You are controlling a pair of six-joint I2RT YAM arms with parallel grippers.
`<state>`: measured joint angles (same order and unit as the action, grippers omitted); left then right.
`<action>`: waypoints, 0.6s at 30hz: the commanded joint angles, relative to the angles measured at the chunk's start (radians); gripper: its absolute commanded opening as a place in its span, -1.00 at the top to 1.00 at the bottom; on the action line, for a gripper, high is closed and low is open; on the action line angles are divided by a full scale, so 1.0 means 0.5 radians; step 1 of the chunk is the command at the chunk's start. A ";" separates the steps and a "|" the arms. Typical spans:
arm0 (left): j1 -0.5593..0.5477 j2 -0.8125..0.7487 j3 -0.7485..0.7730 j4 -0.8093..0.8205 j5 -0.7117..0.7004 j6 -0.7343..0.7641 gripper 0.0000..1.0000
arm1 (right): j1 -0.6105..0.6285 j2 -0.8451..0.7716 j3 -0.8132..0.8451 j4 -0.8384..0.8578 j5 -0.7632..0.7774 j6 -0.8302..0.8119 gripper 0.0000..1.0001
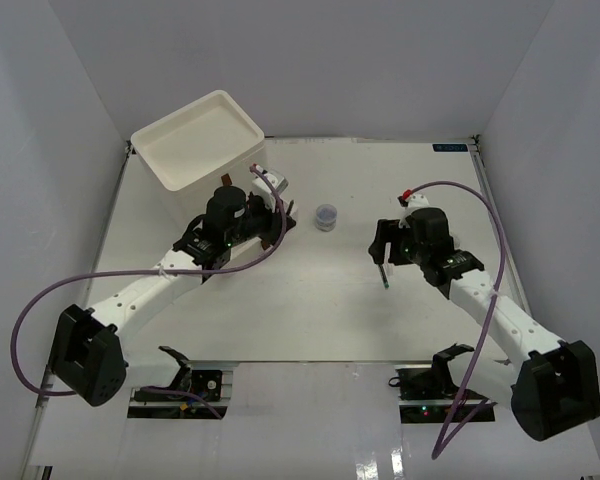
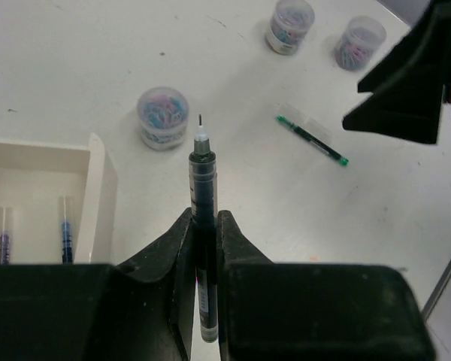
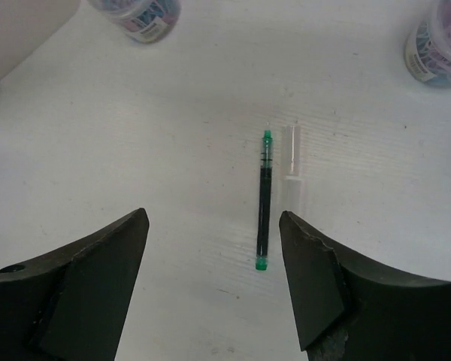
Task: Sort the stationery into containers
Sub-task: Close the pen cap on the pen.
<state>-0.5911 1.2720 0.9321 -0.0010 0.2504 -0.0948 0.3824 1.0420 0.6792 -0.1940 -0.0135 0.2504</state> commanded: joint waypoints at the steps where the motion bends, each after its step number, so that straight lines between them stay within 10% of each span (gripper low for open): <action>1: 0.013 -0.160 -0.050 -0.201 0.275 0.233 0.61 | -0.025 0.176 0.111 -0.146 0.177 -0.059 -0.51; 18: 0.016 -0.246 -0.177 -0.112 0.269 0.220 0.55 | -0.062 0.766 0.240 -0.173 0.285 -0.071 0.09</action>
<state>-0.5900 1.1912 0.8566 -0.0750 0.3843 0.0040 0.3561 1.4006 0.7570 -0.2878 0.1097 0.2241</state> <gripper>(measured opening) 0.232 0.466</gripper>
